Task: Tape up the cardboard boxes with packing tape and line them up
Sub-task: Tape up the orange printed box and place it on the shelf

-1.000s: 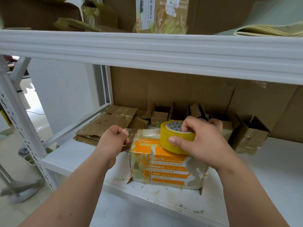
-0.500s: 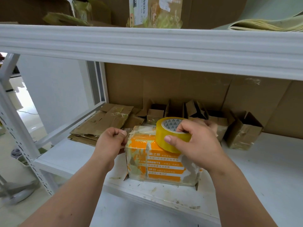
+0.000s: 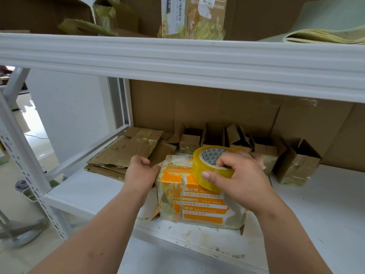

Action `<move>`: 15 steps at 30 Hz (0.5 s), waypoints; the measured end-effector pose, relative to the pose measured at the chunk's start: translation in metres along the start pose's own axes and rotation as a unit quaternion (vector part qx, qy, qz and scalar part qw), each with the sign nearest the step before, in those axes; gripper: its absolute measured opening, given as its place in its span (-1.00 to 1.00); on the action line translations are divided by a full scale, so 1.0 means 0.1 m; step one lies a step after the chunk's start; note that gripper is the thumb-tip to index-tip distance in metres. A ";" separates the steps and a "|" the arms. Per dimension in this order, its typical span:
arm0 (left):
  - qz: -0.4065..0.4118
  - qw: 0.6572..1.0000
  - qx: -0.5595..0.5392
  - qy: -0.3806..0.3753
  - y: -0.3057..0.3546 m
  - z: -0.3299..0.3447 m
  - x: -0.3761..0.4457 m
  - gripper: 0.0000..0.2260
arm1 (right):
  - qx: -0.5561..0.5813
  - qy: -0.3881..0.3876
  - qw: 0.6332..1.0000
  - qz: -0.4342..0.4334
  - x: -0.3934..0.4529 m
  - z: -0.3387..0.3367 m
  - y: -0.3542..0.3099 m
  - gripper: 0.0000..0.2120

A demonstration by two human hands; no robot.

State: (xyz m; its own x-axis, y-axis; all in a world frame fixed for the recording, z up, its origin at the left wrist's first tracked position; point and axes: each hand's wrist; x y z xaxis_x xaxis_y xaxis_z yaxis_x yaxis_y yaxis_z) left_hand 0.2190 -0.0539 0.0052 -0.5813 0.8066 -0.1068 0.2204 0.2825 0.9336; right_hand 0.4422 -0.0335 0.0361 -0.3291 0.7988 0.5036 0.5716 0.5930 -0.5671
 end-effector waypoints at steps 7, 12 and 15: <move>0.012 0.999 0.022 -0.034 -0.02 -0.03 -0.07 -0.76 | -0.002 0.001 1.000 -0.019 -0.01 0.01 0.03 -0.54; 0.067 0.985 0.070 -0.139 0.03 -0.07 -0.20 -0.92 | -0.013 -0.003 1.000 -0.016 0.00 0.02 0.01 -0.54; 0.088 0.975 0.069 -0.193 0.00 0.00 -0.24 -0.55 | -0.019 -0.006 1.000 -0.023 0.00 0.01 0.03 -0.52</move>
State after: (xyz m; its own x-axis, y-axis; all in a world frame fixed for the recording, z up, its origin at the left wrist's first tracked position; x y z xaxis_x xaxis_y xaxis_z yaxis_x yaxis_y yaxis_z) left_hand 0.2334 -0.0730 0.0080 -0.1917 0.9769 -0.0943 0.4098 0.1670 0.8968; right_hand 0.4432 -0.0320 0.0341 -0.3653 0.7722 0.5199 0.5844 0.6250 -0.5176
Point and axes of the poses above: each hand's wrist, its own x-axis towards the middle knuckle, its own z-axis out of the palm, y = z × x, and after that the axes turned 9 degrees about x, right-handed
